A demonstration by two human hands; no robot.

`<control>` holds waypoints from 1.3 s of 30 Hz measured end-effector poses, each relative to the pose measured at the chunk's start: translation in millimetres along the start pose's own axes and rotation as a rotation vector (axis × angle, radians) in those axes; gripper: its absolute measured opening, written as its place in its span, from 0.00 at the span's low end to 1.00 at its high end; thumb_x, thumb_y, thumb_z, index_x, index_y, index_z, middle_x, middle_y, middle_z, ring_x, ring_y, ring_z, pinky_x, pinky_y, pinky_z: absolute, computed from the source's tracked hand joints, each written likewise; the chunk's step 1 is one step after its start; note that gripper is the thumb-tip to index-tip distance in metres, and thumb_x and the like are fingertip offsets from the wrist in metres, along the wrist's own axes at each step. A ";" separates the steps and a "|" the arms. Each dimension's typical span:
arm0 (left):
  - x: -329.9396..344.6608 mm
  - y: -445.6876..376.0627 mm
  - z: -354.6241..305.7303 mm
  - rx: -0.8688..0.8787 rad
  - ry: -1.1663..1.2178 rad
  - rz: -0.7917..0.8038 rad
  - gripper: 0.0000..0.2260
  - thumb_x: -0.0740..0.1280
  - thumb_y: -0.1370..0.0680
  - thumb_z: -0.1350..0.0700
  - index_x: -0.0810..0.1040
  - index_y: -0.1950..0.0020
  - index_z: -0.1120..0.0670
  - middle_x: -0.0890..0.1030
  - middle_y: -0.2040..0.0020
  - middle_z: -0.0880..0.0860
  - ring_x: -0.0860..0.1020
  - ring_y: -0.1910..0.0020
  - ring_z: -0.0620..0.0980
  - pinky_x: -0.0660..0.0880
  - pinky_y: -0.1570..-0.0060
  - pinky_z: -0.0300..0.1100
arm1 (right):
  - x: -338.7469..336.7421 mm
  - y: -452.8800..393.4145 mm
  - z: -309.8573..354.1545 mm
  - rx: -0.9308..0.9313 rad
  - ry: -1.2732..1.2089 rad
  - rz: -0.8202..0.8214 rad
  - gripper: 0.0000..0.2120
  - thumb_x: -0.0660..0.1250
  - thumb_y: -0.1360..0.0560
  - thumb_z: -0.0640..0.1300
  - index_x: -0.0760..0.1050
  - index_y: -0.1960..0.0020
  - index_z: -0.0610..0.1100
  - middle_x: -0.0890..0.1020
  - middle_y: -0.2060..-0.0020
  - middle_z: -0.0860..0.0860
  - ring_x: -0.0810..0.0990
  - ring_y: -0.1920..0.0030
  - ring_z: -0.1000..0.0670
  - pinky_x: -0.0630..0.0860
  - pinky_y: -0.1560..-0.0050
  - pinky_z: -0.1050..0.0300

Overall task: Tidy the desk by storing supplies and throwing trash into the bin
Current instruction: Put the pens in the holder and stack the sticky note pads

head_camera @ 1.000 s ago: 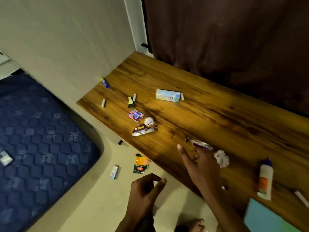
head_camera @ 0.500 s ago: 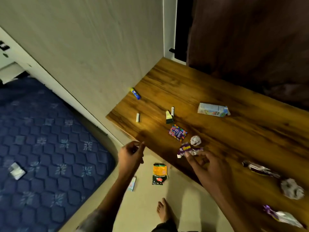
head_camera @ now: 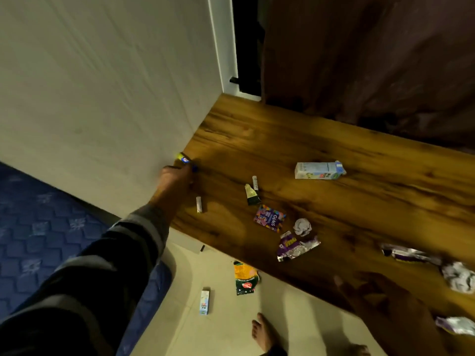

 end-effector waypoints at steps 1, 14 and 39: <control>1.8 -5.1 -2.1 -0.010 -0.012 -0.016 0.16 0.74 0.26 0.40 0.78 0.55 0.51 0.83 0.64 0.51 0.84 0.63 0.51 0.77 0.69 0.40 | -3.0 1.0 0.6 0.004 -0.009 -0.012 0.38 0.58 0.38 0.82 0.81 0.54 0.50 0.85 0.63 0.51 0.84 0.63 0.45 0.81 0.56 0.47; 64.3 78.6 -22.7 0.003 0.045 0.103 0.17 0.74 0.26 0.40 0.79 0.47 0.51 0.85 0.52 0.51 0.86 0.60 0.48 0.82 0.59 0.48 | 21.6 3.4 31.9 -0.022 -0.019 0.159 0.22 0.66 0.33 0.72 0.75 0.49 0.57 0.78 0.58 0.65 0.75 0.59 0.66 0.67 0.58 0.71; 345.8 481.1 10.3 0.467 -0.185 0.872 0.11 0.69 0.28 0.53 0.87 0.49 0.52 0.88 0.56 0.47 0.86 0.60 0.44 0.82 0.58 0.42 | -129.4 -20.9 -154.7 0.029 -0.200 -0.032 0.20 0.66 0.27 0.69 0.79 0.45 0.56 0.83 0.57 0.60 0.78 0.58 0.64 0.67 0.59 0.75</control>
Point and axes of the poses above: each hand's wrist, its own y-axis away from the middle knuckle, its own x-axis out of the palm, z = x × y, the point moved 10 cm from there along -y, towards the middle knuckle
